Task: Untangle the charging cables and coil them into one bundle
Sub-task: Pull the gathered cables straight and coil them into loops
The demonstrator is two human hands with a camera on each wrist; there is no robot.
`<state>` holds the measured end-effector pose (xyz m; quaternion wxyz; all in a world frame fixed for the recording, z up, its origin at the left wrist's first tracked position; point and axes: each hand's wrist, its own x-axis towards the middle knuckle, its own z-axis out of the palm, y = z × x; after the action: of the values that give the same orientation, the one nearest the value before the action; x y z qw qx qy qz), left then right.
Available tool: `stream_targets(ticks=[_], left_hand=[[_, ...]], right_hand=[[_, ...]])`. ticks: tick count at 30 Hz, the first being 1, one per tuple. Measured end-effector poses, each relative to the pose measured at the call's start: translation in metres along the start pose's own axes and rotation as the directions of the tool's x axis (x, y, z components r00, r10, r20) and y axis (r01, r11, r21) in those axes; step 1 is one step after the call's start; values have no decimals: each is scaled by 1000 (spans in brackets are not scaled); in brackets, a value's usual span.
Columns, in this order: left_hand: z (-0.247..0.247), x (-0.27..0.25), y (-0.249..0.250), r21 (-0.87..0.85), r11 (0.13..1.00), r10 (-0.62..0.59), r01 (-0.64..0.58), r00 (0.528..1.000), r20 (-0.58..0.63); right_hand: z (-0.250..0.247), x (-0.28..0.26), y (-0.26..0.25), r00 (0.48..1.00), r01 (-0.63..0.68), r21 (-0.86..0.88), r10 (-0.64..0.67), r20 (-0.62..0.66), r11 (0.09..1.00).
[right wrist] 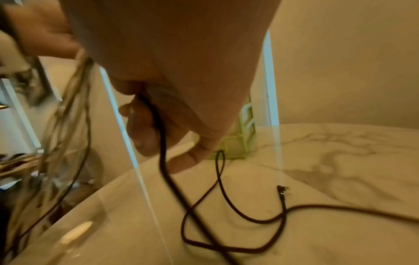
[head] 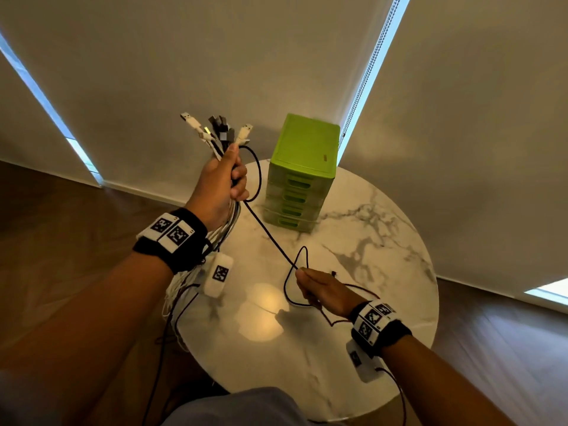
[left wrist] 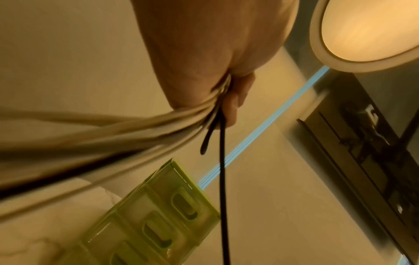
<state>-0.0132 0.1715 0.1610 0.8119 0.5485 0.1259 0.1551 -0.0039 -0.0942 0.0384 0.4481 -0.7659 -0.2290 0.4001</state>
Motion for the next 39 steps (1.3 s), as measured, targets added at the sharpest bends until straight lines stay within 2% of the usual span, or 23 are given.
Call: stream_targets(ticks=[2,4,5,7,10,13,16,19,22,26,27,30,31,33,35,37,39], left_hand=[[5,-2,-7,79,997,-21,18,999,36],[12,-8,-20,189,982,-39,24,996,77],[16,-11,-28,233,972,-53,28,994,100],[22,-19,-42,290,956,-92,48,986,139],[36,-31,-54,317,938,-194,141,971,141],[44,-31,-60,241,944,-252,223,963,97],[43,-29,-60,228,959,-189,166,978,82],[35,-21,-60,233,962,-151,143,988,19],[27,-8,-57,239,961,-125,142,988,-86],[20,6,-31,-3,999,-42,43,970,-238],[15,10,-23,-12,1000,-12,9,966,-257],[1,18,-13,84,995,79,-58,961,-266],[-2,19,-13,100,993,89,-65,962,-257],[-1,17,-16,69,995,87,-74,976,-202],[6,11,-26,61,997,49,-42,992,-121],[14,1,-42,144,989,-6,9,1000,-25],[24,-14,-57,232,972,-54,35,996,73]], right_hand=[[-11,11,0,989,-96,-215,68,-134,972],[-23,24,-12,956,-140,-454,2,-292,880],[-26,29,-23,927,-150,-477,-44,-371,866],[-30,36,-49,856,-86,-431,-155,-494,898],[-25,36,-90,790,153,-334,-318,-524,930],[-15,32,-116,811,311,-286,-410,-417,906],[-10,31,-117,858,378,-176,-416,-303,909],[-3,29,-108,902,337,-167,-369,-224,927],[2,21,-96,941,277,-39,-279,-190,960],[8,6,-50,983,165,-163,-175,-47,973],[9,3,-35,990,134,-160,-140,-28,978],[3,-4,-2,999,-24,3,25,-30,1000],[-2,-3,4,997,-72,1,72,-40,997],[-15,5,8,988,-129,-204,108,-110,970],[-28,16,0,974,-144,-402,59,-217,904],[-36,26,-23,934,-119,-413,-39,-355,903],[-38,33,-53,878,2,-350,-170,-448,937]])
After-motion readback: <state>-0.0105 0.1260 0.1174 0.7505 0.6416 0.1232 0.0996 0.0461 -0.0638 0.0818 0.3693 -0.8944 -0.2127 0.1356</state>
